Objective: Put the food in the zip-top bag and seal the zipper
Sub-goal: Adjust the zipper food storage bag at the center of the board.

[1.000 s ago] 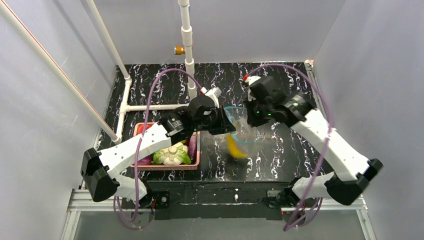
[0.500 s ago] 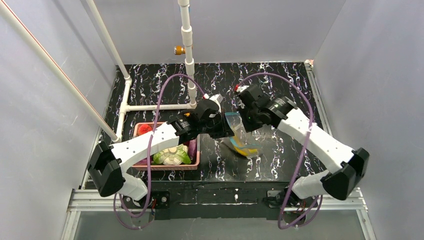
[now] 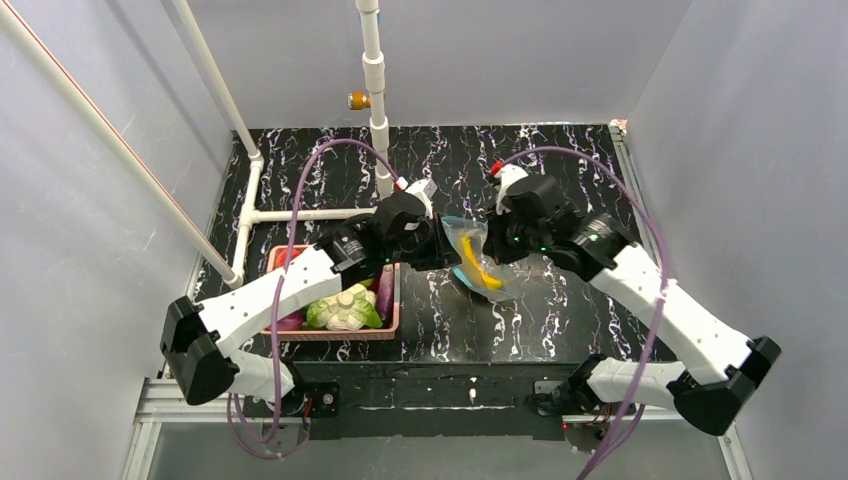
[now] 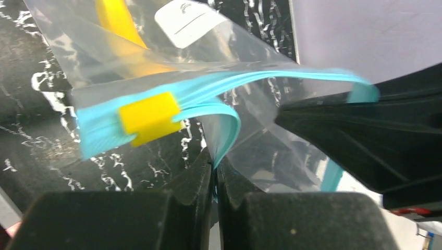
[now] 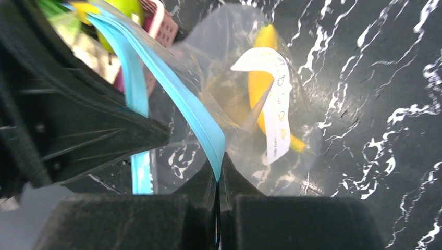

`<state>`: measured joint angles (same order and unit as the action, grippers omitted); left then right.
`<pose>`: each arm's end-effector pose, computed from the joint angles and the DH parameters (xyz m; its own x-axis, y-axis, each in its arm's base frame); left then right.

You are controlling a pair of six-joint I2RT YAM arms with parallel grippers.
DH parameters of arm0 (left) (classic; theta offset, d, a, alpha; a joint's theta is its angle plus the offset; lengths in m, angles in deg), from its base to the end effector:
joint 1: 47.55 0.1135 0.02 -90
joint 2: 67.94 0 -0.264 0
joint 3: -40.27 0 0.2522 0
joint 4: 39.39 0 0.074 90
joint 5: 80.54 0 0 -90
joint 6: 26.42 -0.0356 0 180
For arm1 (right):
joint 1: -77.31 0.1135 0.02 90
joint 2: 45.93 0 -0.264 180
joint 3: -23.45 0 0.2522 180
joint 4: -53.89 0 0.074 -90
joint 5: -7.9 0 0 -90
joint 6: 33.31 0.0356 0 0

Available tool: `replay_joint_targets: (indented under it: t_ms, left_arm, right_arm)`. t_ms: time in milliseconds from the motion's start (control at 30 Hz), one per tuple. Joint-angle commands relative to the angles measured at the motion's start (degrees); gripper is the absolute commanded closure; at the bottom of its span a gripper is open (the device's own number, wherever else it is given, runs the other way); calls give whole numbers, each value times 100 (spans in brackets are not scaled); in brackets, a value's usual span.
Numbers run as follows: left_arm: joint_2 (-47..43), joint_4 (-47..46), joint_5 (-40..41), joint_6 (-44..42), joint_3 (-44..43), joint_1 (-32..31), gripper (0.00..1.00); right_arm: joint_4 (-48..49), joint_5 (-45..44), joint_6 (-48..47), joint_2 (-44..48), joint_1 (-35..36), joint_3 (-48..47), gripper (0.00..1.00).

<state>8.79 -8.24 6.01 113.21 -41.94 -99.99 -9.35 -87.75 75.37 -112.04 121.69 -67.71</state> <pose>0.1868 -0.2464 0.3471 -0.7991 -0.2084 -0.5639 0.3328 0.6279 -0.7036 0.1651 0.1567 0.3940 -0.6238 -0.1645 -0.7641 -0.4654 0.8635 0.1941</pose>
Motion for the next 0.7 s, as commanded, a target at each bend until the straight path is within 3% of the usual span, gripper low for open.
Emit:
replay_joint_targets:
  t_ms: [0, 67, 133, 200, 300, 433, 533, 667]
  left_arm:
    - [169, 424, -95, -38, -110, 208, 99]
    - [75, 192, -205, -55, -71, 160, 99]
    - [-5, 185, -264, -109, -123, 142, 92]
    - [-122, 280, -191, -130, -178, 144, 74]
    - [-402, 336, -5, -127, -123, 147, 37]
    - [-733, 689, 102, -326, -257, 169, 8]
    - [-1007, 1090, 250, -562, -417, 193, 2]
    - [-1544, 1712, 692, -754, -360, 246, 2]
  right_arm:
    - [679, 235, 298, -256, 9, 645, 99]
    - [696, 395, 360, -189, 9, 660, 99]
    - [690, 415, 365, -113, 7, 625, 99]
    - [682, 415, 356, -41, 9, 584, 99]
    - [807, 279, 359, 49, 9, 632, 99]
    - [836, 101, 353, -101, 9, 550, 99]
    - [744, -171, 380, -227, 9, 371, 99]
    - [920, -356, 371, -179, 9, 356, 99]
